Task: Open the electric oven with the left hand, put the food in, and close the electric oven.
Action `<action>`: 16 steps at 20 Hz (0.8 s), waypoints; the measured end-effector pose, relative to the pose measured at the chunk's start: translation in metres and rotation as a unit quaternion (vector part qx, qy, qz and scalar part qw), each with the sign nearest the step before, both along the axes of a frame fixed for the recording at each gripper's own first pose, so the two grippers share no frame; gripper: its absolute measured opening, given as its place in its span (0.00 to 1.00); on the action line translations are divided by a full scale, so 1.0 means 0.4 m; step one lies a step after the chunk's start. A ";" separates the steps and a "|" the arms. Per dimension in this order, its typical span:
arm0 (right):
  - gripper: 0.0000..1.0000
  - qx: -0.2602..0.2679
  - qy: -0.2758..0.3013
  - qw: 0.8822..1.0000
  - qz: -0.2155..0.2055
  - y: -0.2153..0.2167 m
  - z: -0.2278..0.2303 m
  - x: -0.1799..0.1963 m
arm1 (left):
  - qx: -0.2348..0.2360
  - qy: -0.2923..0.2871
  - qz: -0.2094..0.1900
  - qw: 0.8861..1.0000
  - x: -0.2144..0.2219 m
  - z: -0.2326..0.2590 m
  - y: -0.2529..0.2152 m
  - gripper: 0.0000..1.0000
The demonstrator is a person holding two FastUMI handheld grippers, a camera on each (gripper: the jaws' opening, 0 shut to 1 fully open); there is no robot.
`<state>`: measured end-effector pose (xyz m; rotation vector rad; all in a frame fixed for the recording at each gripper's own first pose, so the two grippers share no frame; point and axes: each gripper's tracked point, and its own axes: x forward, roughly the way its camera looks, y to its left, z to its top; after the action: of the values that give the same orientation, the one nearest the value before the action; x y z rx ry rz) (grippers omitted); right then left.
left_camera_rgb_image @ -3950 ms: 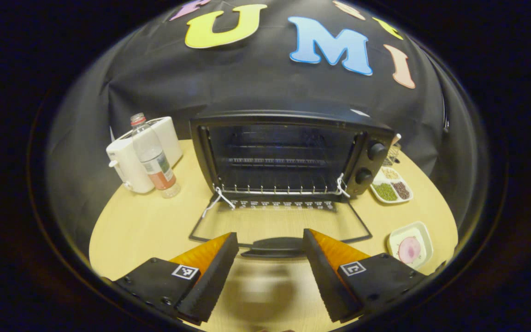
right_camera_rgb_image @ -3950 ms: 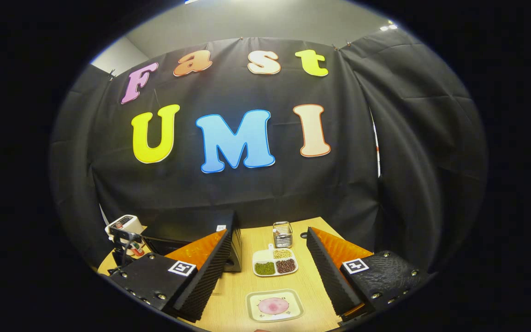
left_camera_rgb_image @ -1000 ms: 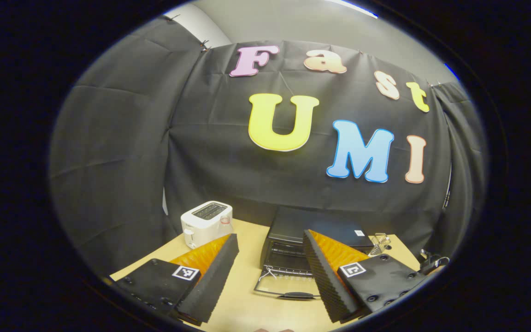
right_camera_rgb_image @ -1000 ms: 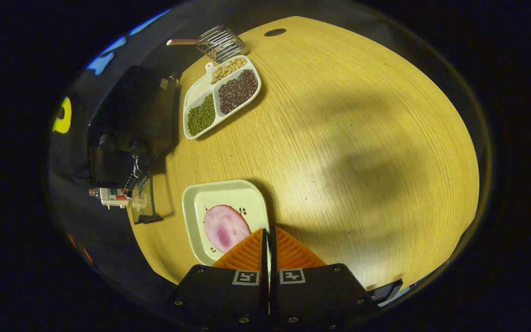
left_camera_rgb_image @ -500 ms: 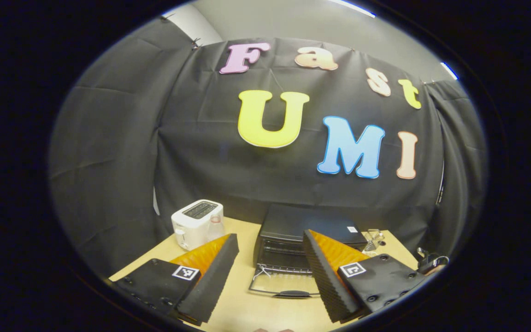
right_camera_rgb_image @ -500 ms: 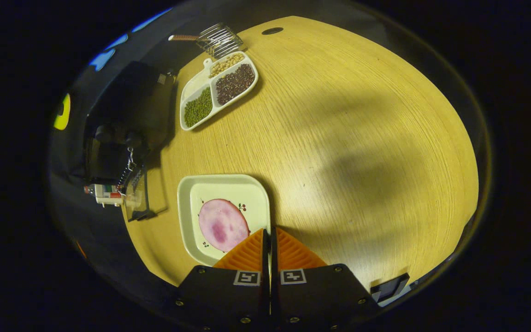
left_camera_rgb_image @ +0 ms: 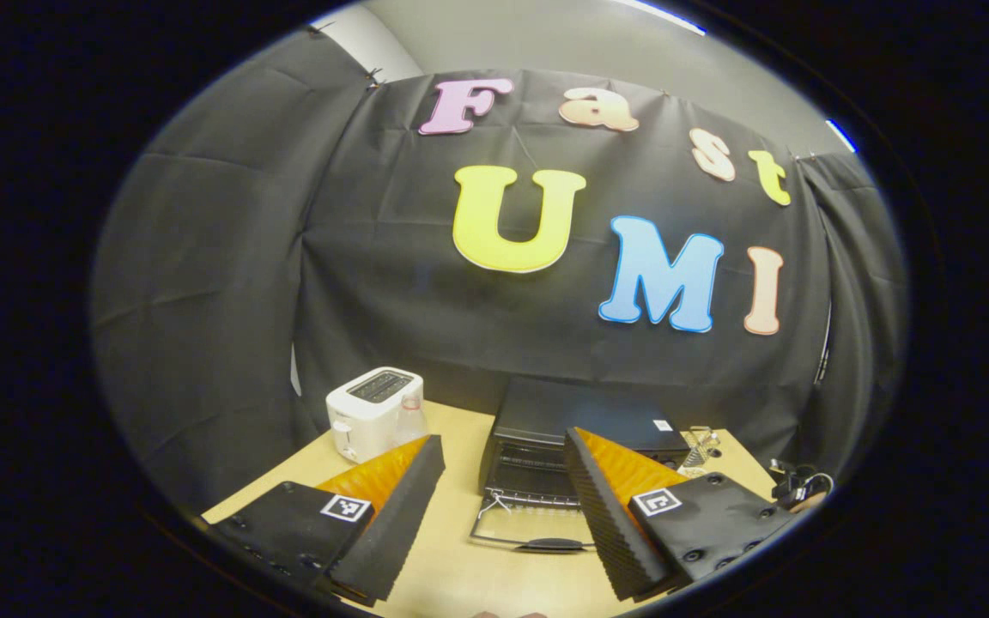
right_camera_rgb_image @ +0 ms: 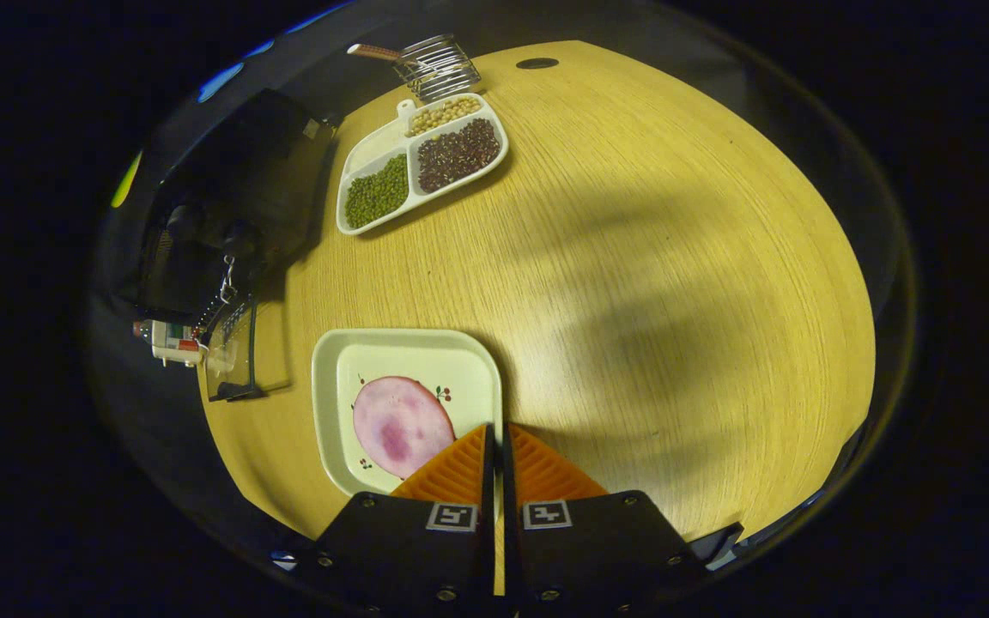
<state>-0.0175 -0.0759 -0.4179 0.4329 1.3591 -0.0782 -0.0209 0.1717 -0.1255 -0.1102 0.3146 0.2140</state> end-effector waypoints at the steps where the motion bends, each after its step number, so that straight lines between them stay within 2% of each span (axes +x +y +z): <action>1: 0.01 0.024 -0.002 1.000 -0.019 0.000 -0.002 -0.008 | -0.001 0.002 0.000 1.000 0.000 -0.005 0.001 0.95; 4: 0.01 0.092 -0.001 0.991 -0.097 0.024 -0.007 0.007 | 0.000 0.004 0.000 1.000 0.010 -0.006 -0.002 0.95; 7: 0.00 0.177 -0.013 0.970 -0.164 0.042 0.000 -0.010 | 0.003 -0.001 0.000 1.000 0.013 0.008 -0.002 0.95; 8: 0.00 0.191 -0.023 0.966 -0.173 0.049 0.001 -0.008 | 0.005 -0.002 0.001 1.000 0.015 0.013 0.001 0.95; 11: 0.01 0.196 -0.031 0.963 -0.185 0.072 0.014 -0.019 | 0.007 -0.003 0.000 1.000 0.019 0.015 0.006 0.95; 16: 0.00 0.211 -0.058 0.954 -0.203 0.151 0.107 -0.030 | 0.002 -0.014 -0.006 1.000 0.027 0.031 0.012 0.95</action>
<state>-0.0295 -0.0157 -0.3752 1.0595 1.1503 -0.0990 -0.0102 0.1765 -0.1132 -0.1063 0.2872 0.2008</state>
